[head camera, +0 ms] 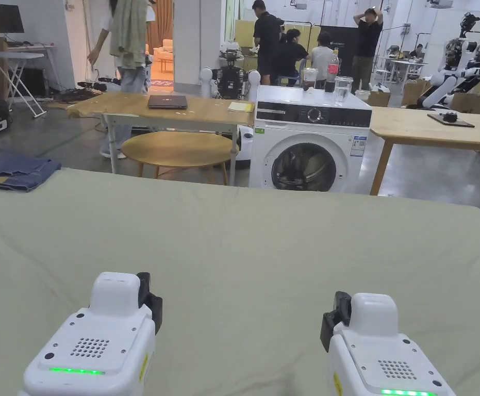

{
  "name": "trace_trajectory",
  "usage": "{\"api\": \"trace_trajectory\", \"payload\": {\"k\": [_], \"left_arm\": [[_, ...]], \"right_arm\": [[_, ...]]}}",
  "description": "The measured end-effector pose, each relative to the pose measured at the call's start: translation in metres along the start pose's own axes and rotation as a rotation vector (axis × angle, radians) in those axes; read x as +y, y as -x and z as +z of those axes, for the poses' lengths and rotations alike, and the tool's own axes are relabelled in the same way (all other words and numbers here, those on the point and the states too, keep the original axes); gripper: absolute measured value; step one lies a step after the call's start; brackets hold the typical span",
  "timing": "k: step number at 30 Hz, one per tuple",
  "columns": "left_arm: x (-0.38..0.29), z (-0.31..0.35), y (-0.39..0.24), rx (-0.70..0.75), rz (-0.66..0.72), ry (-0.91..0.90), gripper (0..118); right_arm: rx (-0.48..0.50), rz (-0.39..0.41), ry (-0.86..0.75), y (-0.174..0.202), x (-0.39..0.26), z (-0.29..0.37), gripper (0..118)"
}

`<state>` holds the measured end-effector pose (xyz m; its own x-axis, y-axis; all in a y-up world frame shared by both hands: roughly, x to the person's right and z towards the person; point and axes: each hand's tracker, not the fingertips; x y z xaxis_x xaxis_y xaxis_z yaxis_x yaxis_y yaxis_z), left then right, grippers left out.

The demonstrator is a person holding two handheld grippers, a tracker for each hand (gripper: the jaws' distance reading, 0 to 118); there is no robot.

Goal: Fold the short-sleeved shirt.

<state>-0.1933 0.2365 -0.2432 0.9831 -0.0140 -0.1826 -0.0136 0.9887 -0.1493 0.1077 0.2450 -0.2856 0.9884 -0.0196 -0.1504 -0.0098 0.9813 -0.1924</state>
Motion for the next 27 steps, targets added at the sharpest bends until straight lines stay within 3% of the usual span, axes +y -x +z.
{"api": "trace_trajectory", "payload": {"k": [22,23,24,25,26,27], "left_arm": [[-0.004,0.009,-0.004,0.011,-0.031,-0.006,0],[-0.004,0.009,-0.006,0.008,-0.031,-0.009,6],[-0.003,0.009,-0.007,0.008,-0.036,-0.009,19],[-0.002,0.009,-0.008,0.003,-0.044,-0.007,31],[-0.001,0.009,-0.007,-0.004,-0.054,0.008,40],[0.000,0.009,-0.008,-0.014,-0.063,0.025,45]], "right_arm": [[-0.009,-0.048,0.002,-0.004,-0.004,0.008,0],[-0.013,-0.048,0.000,-0.004,-0.004,0.008,4],[-0.016,-0.043,-0.002,-0.003,-0.003,0.008,14],[-0.017,-0.032,-0.004,-0.003,-0.001,0.007,30],[-0.016,-0.025,-0.006,-0.003,0.001,0.007,56],[-0.017,-0.020,-0.005,-0.003,0.002,0.006,68]]}}
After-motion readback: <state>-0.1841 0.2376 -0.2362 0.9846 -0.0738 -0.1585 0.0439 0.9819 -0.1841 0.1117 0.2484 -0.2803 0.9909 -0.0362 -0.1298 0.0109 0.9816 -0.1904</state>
